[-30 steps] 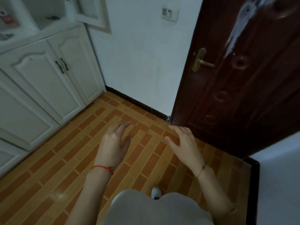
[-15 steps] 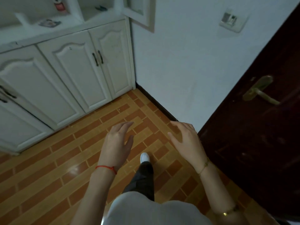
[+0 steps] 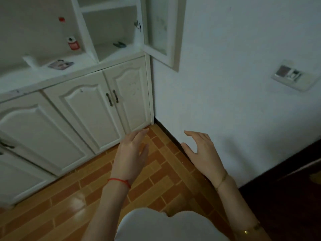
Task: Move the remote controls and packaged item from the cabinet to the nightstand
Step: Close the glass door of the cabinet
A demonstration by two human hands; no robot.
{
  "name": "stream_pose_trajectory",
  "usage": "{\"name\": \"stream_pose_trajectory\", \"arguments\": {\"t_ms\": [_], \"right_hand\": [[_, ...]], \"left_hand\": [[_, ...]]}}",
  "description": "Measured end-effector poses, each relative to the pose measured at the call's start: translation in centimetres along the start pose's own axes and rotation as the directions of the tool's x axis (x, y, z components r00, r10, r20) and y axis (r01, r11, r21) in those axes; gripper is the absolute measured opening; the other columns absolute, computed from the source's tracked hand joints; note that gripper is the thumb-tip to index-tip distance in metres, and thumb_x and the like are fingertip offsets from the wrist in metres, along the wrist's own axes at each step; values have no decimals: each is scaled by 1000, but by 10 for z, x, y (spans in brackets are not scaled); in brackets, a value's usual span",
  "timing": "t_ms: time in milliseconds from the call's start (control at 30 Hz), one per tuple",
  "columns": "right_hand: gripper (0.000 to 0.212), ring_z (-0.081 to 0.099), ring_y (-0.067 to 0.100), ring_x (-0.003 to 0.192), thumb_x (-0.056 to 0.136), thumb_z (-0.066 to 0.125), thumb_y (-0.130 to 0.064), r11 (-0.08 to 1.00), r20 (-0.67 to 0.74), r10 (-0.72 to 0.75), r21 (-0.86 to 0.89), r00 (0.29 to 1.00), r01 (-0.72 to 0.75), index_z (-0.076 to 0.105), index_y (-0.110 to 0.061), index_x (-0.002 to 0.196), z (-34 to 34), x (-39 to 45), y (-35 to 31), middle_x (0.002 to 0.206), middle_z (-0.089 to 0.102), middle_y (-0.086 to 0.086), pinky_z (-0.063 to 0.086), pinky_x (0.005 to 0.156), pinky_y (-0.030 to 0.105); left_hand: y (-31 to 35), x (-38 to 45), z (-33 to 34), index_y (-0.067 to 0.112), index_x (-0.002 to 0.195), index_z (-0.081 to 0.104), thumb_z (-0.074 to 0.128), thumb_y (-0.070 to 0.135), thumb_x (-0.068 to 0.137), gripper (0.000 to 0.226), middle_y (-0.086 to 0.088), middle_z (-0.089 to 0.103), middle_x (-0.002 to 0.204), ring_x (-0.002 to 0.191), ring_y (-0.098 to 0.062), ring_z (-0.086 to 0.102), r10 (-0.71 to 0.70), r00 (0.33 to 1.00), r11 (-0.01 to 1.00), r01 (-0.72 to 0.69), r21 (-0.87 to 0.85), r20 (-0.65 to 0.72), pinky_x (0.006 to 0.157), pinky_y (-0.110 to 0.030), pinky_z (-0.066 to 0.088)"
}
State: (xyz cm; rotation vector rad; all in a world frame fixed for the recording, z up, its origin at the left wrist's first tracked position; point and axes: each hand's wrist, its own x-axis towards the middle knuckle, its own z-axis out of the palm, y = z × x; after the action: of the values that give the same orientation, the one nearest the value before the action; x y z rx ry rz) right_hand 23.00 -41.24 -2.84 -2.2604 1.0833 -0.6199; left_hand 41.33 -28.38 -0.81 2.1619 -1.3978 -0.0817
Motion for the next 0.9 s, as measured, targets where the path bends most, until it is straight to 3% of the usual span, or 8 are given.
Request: {"name": "stream_pose_trajectory", "arguments": {"t_ms": [333, 633, 900], "right_hand": [[44, 43, 11, 128, 94, 55, -35, 998, -27, -58, -9, 998, 58, 52, -20, 136, 11, 149, 10, 133, 57, -4, 36, 109, 28], [43, 45, 11, 126, 94, 57, -33, 987, -62, -160, 11, 985, 161, 53, -18, 134, 11, 296, 38, 132, 58, -3, 36, 109, 28], [44, 44, 7, 119, 94, 57, -28, 959, -186, -272, 27, 944, 281, 50, -16, 135, -33, 451, 30, 128, 56, -2, 17, 94, -6]], "left_hand": [[-20, 138, 16, 20, 136, 52, 59, 18, 94, 43, -2, 58, 132, 124, -20, 52, 6, 1000, 1000, -7, -17, -15, 100, -18, 31], [-29, 278, 47, 21, 140, 49, 57, 19, 95, 46, -3, 55, 137, 129, -20, 50, 3, 997, 1000, -5, -23, -84, 107, -24, 35], [-6, 431, 46, 16, 142, 46, 58, 19, 95, 49, -2, 55, 138, 128, -16, 48, 79, 975, 994, -93, -56, -206, 105, -9, 24]]}}
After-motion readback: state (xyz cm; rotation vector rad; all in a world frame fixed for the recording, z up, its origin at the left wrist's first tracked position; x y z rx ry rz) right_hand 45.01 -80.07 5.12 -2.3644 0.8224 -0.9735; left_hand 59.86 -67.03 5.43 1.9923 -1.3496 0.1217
